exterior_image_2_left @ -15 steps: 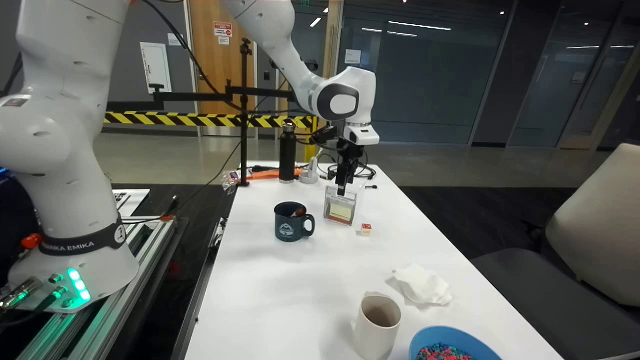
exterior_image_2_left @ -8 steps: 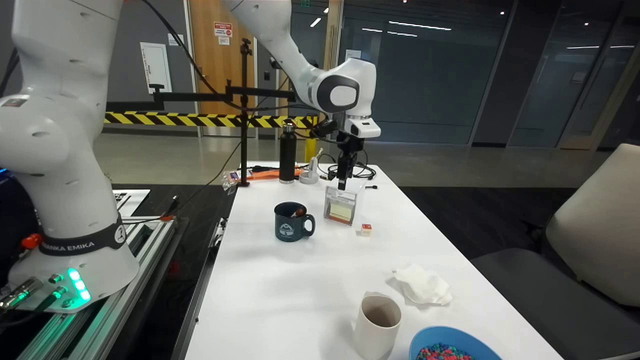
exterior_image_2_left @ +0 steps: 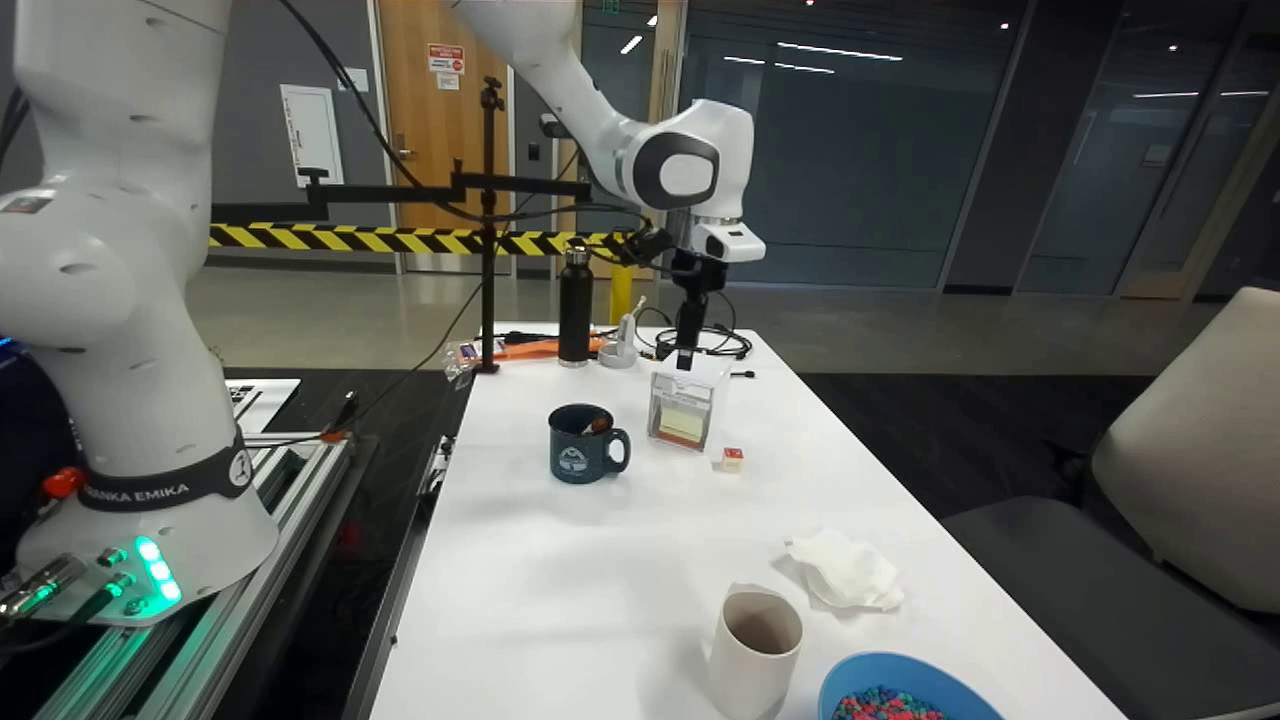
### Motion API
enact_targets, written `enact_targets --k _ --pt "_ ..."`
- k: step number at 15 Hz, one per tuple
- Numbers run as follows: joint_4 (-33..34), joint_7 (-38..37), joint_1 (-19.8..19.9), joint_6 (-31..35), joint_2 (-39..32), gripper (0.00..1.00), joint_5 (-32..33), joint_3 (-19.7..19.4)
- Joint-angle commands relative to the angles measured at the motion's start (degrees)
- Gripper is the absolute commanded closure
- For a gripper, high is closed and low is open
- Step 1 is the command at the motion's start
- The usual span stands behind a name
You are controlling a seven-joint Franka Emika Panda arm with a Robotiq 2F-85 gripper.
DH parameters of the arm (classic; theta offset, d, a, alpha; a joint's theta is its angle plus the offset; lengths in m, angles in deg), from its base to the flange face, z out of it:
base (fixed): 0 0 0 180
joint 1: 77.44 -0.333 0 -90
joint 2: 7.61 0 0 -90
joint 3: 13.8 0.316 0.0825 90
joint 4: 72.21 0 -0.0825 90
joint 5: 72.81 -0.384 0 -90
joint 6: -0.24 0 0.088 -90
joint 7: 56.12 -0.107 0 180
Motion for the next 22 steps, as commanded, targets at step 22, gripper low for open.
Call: enact_targets --k 22 --pt "-2.83 16.6 1.97 -7.81 5.88 0.0 -1.35 1.69"
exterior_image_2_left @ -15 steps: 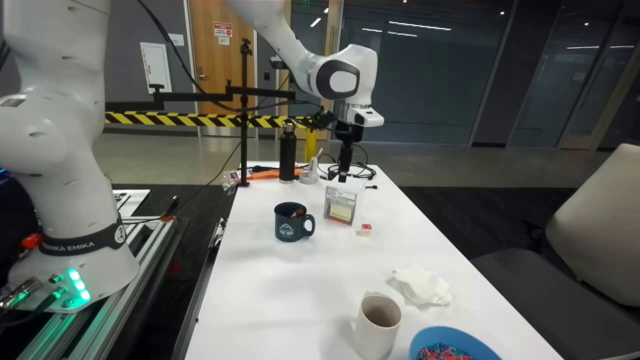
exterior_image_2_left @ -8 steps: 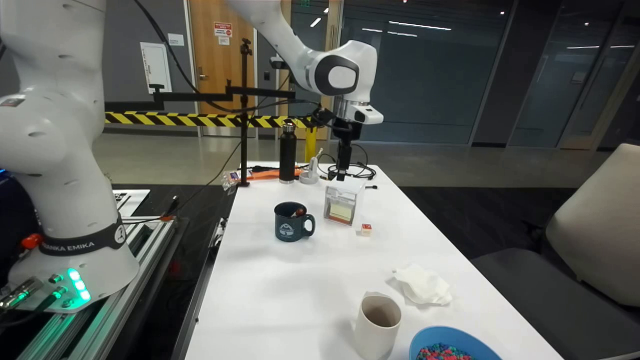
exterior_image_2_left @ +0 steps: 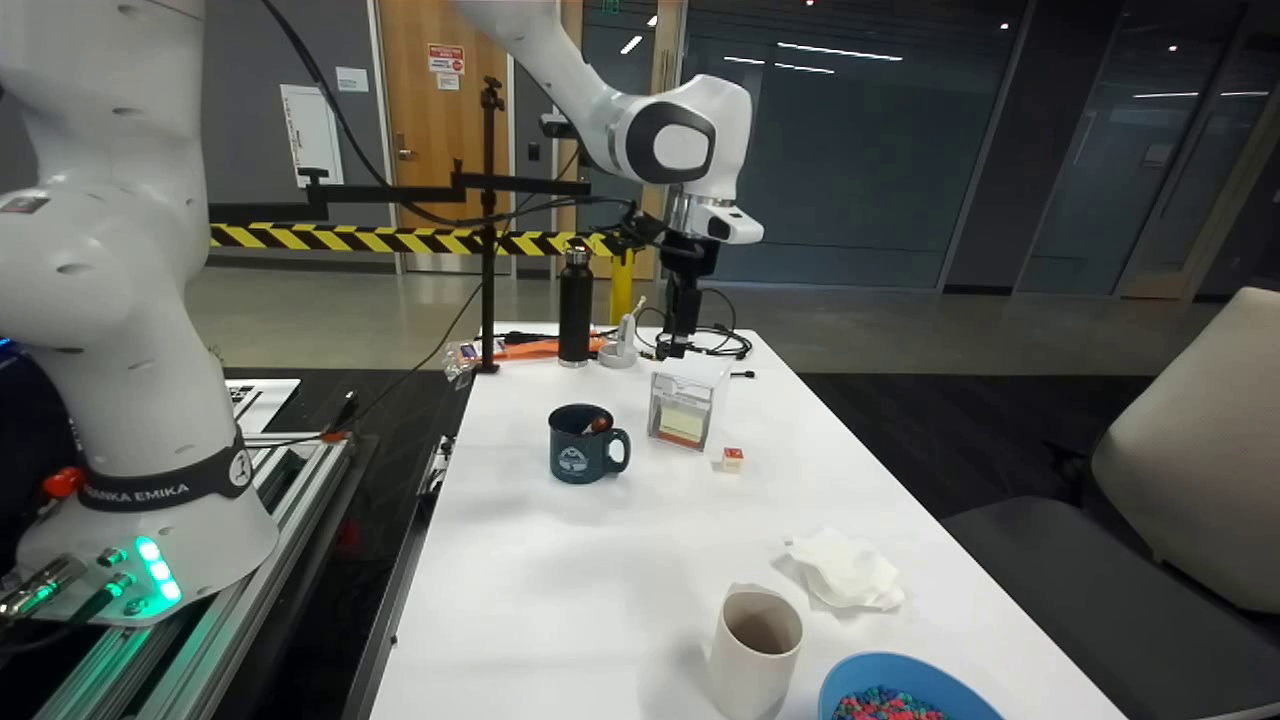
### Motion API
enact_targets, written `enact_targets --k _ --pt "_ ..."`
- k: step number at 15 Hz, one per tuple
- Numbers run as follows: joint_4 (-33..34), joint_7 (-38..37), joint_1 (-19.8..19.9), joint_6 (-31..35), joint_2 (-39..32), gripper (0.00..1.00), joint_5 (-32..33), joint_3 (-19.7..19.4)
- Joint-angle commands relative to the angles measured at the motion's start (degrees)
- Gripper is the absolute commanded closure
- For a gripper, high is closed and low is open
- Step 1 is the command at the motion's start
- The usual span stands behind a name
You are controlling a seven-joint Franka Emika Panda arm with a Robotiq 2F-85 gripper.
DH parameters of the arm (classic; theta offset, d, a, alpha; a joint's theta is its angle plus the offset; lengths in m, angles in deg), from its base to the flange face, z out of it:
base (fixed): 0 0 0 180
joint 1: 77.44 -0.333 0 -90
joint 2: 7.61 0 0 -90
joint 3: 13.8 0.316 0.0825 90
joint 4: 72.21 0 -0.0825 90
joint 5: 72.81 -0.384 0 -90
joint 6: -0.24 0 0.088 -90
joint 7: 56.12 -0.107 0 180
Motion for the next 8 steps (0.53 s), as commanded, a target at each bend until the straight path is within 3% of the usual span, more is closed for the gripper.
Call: enact_targets --k 1,8 --pt "-1.4 3.3 1.34 -0.95 1.55 0.0 -1.45 1.17" --pt "-0.68 4.53 1.66 -1.18 0.46 0.0 -0.74 1.18"
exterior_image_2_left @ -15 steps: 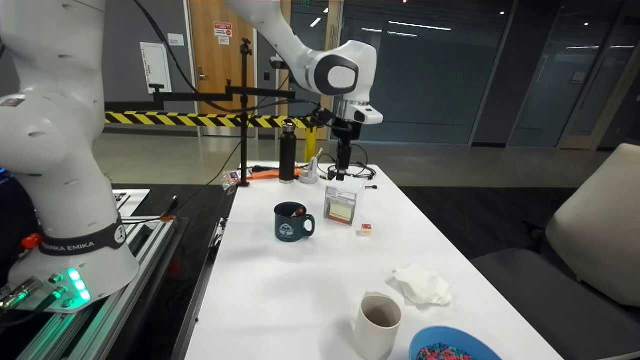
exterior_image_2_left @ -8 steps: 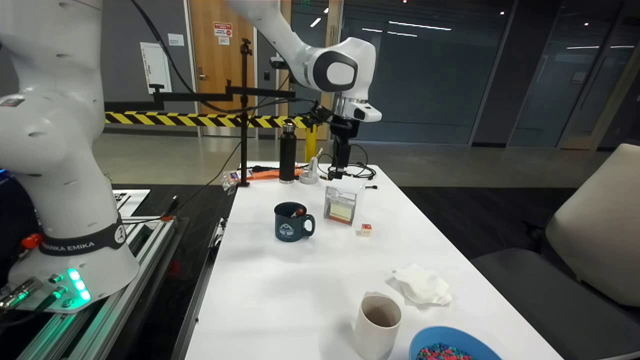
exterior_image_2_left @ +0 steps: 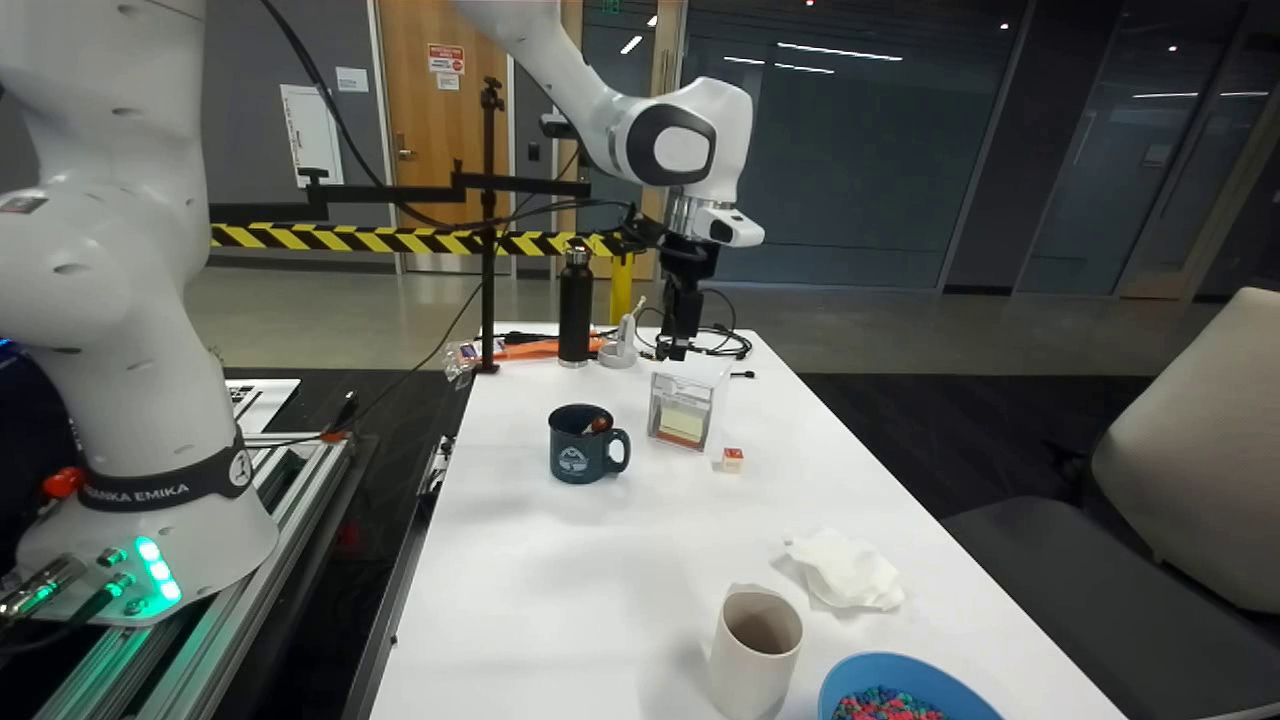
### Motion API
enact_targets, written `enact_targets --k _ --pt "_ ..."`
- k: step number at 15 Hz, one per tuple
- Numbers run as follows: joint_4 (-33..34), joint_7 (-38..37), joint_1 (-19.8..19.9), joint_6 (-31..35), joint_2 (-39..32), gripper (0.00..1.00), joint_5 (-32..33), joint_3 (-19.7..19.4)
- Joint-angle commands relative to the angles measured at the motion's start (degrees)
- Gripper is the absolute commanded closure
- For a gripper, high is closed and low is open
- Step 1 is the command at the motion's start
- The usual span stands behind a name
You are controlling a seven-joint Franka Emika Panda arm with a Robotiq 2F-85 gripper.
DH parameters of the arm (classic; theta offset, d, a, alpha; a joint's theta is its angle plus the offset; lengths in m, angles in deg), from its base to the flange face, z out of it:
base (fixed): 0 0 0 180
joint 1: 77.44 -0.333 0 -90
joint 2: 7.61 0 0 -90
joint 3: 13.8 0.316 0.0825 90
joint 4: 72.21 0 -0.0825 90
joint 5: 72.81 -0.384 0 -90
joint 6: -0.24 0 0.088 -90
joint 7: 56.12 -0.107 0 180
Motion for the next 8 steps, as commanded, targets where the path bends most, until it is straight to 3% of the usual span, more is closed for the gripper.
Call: enact_targets --k 1,8 --pt "-0.51 2.0 1.05 -1.18 0.58 0.0 -0.75 0.82" --pt "-0.13 2.11 0.97 -1.78 0.25 0.0 -0.46 0.8"
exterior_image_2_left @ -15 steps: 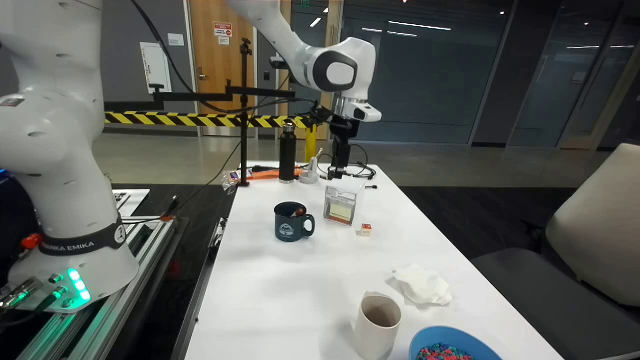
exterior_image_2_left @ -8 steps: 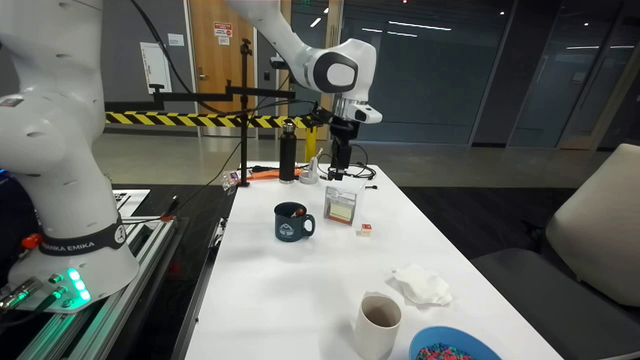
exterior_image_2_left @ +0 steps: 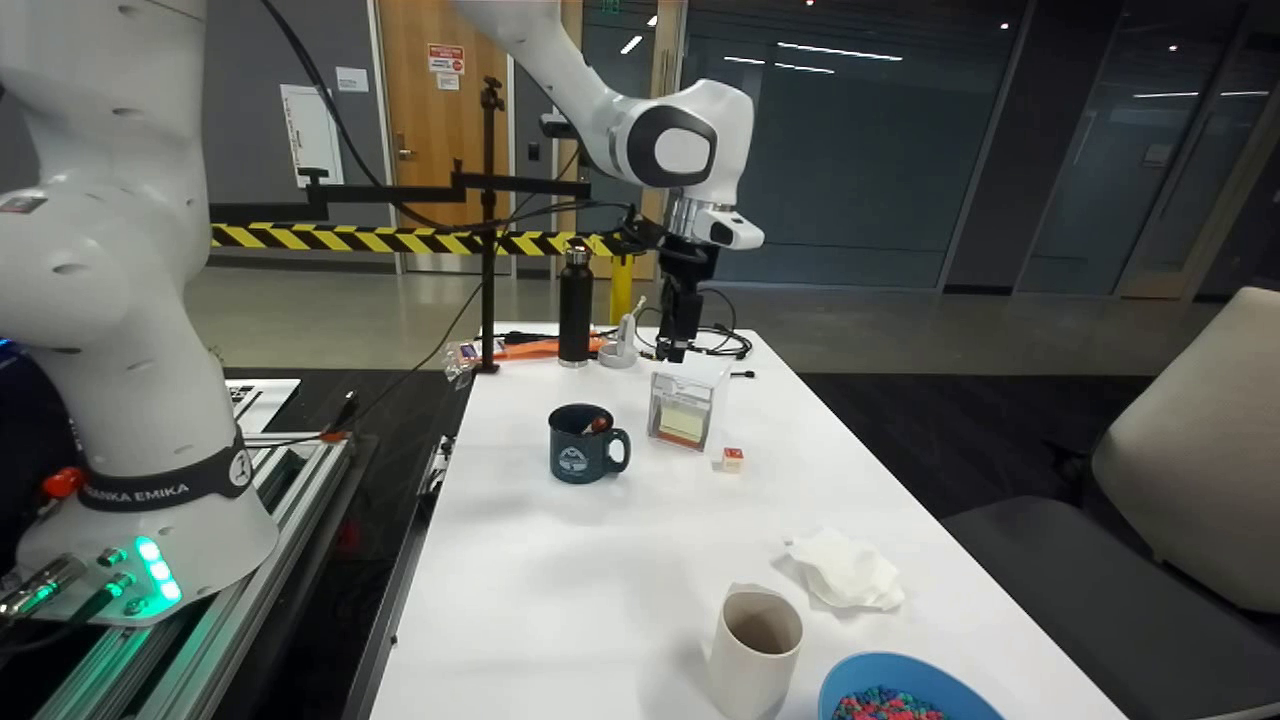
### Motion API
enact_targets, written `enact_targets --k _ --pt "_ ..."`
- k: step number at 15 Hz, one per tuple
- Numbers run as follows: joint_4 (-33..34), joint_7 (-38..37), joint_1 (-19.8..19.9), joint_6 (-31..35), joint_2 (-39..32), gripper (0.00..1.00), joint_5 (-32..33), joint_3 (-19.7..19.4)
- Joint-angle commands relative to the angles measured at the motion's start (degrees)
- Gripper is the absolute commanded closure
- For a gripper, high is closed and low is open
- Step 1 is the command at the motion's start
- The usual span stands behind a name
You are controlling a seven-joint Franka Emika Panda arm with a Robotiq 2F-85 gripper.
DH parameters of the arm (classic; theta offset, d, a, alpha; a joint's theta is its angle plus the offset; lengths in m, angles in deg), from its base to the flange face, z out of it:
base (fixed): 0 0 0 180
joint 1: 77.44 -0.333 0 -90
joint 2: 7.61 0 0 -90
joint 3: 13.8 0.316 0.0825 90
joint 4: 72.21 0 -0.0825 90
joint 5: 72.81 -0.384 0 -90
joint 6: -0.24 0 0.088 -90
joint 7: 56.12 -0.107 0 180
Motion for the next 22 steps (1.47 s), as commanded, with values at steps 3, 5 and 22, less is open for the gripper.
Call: enact_targets --k 3,5,22 --pt "0.14 1.12 0.83 -1.21 0.18 0.0 -0.43 0.78" --pt "0.29 1.05 0.86 -1.14 0.08 0.0 -0.5 0.77" --pt "8.91 -11.35 -1.42 -0.82 -10.85 0.0 0.94 -1.18"
